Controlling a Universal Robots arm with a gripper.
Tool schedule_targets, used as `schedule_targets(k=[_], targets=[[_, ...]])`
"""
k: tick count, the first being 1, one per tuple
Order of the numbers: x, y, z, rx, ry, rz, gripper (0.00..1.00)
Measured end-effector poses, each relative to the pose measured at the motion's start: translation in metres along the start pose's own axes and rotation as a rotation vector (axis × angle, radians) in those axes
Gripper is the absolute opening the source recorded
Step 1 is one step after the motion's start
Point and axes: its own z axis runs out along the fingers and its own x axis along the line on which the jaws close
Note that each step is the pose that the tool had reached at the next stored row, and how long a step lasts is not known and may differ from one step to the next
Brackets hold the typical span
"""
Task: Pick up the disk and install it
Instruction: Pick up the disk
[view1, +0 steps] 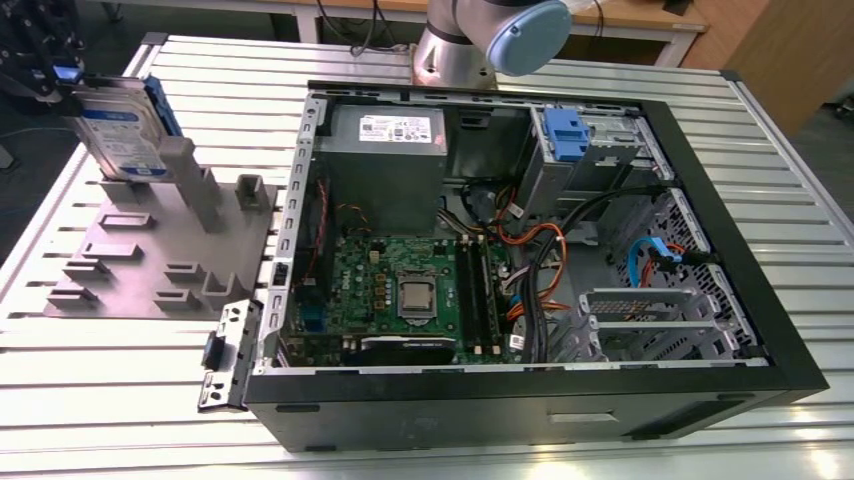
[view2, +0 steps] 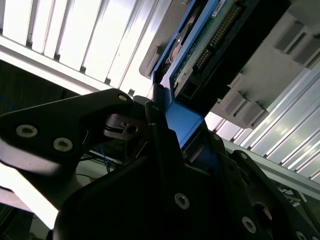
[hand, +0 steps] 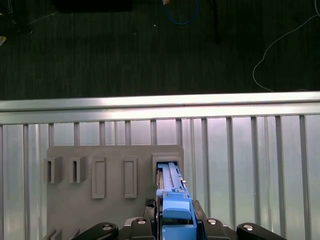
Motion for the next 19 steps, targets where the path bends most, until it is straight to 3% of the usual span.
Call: schedule_targets(k=[19], targets=[[-0.0001, 0.0001, -0.0040, 0.0000, 0.0000, 0.000, 0.36]])
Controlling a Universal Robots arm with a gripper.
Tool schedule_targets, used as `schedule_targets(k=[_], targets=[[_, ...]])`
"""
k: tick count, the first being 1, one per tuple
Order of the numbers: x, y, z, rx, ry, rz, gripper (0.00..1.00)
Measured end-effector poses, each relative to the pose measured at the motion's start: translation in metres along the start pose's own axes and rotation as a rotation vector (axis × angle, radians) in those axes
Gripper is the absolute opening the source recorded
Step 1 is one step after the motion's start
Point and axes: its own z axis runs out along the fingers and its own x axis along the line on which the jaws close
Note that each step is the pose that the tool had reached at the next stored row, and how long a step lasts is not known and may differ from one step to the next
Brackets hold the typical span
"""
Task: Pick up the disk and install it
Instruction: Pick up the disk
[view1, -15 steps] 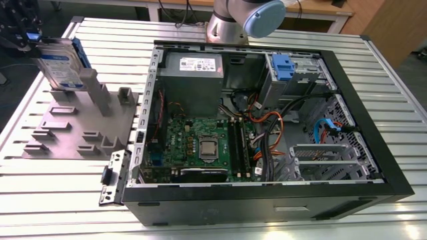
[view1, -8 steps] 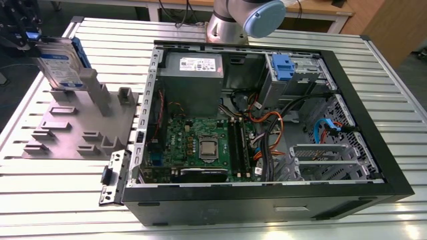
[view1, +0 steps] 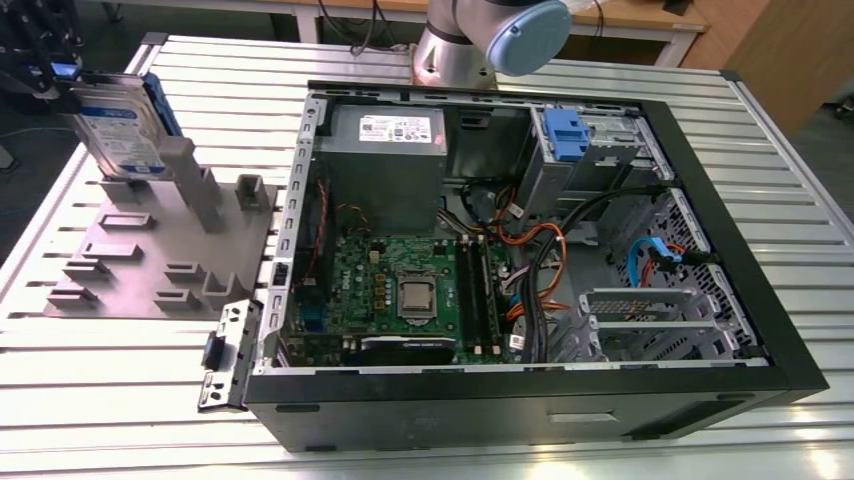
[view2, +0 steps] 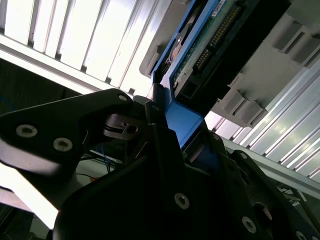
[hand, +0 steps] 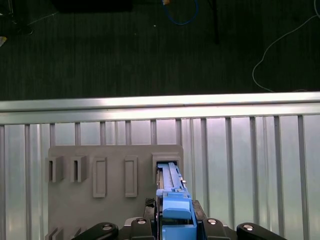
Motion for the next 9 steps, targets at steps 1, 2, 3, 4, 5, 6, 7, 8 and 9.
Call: schedule_targets(k=[1, 2, 3, 4, 5, 6, 7, 8, 9], targets=[[0.0000, 0.0000, -0.0008, 0.0000, 0.0000, 0.000, 0.36], [0.0000, 0.0000, -0.0012, 0.0000, 0.0000, 0.000, 0.36], [-0.0001, 0.0000, -0.0013, 0.0000, 0.0000, 0.000, 0.36], [0.0000, 0.0000, -0.0014, 0.0000, 0.0000, 0.000, 0.36], [0.0000, 0.0000, -0.0019, -0.0003, 0.0002, 0.000, 0.36], [-0.0001, 0.0000, -0.0023, -0.0003, 0.0001, 0.000, 0.36], [-0.0001, 0.0000, -0.0027, -0.0001, 0.0001, 0.000, 0.36], [-0.0001, 0.0000, -0.0033, -0.0001, 0.0000, 0.000, 0.36], [-0.0001, 0.0000, -0.0039, -0.0001, 0.0001, 0.000, 0.36]])
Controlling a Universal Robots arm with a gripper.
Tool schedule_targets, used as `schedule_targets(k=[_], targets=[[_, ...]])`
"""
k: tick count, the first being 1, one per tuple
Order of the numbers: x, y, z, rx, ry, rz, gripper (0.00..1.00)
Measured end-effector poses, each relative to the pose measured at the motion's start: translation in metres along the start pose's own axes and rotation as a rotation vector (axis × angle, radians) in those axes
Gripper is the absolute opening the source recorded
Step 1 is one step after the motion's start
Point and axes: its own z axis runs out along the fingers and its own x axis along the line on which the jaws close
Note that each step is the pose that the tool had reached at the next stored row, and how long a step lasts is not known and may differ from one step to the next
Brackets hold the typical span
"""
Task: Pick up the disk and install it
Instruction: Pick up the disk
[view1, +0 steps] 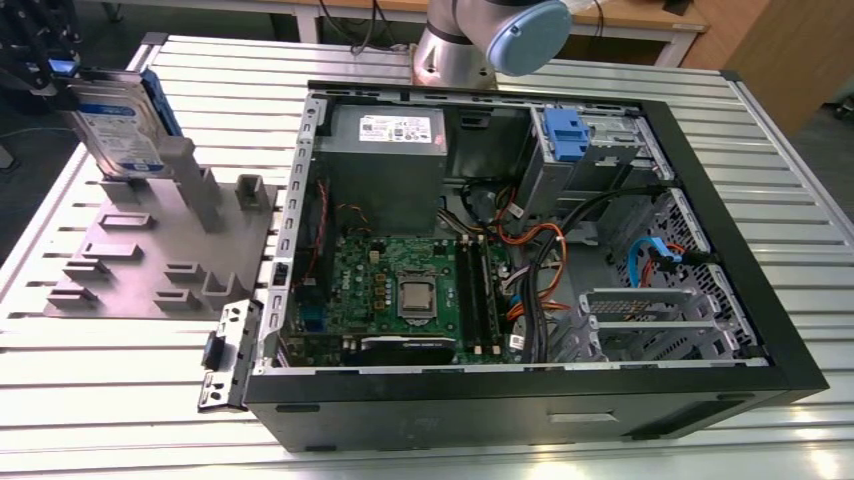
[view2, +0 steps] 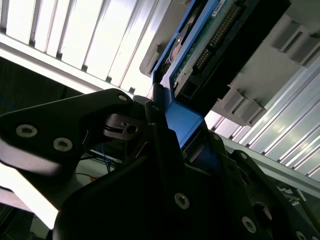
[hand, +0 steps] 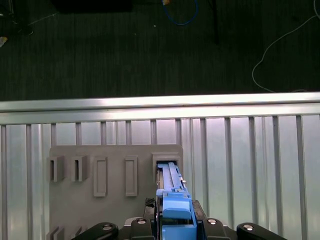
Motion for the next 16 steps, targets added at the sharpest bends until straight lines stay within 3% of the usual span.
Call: schedule_targets(k=[16], targets=[[-0.0002, 0.0001, -0.0050, 0.0001, 0.0000, 0.000, 0.36]])
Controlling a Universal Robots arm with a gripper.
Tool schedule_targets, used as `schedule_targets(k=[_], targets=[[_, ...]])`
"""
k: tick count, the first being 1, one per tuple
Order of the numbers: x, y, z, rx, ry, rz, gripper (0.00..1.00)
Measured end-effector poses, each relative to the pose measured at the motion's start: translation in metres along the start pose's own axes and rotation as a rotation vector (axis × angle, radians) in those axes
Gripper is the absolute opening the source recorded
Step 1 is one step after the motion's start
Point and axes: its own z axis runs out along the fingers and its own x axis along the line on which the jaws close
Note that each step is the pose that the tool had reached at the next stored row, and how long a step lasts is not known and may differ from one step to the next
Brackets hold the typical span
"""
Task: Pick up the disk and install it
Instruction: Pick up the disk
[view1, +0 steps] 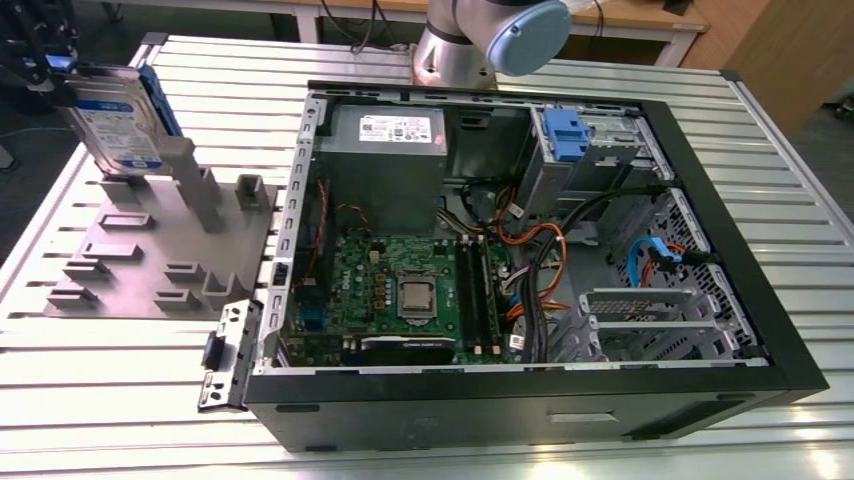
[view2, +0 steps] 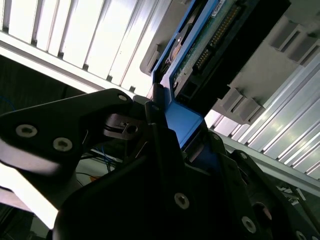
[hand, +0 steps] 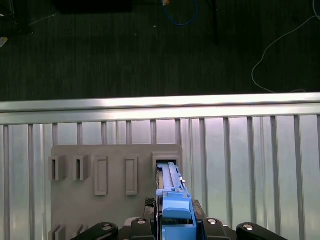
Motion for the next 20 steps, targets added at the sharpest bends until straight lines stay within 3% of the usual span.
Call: schedule_targets(k=[20], targets=[[-0.0002, 0.0001, -0.0082, 0.0000, 0.0000, 0.000, 0.36]])
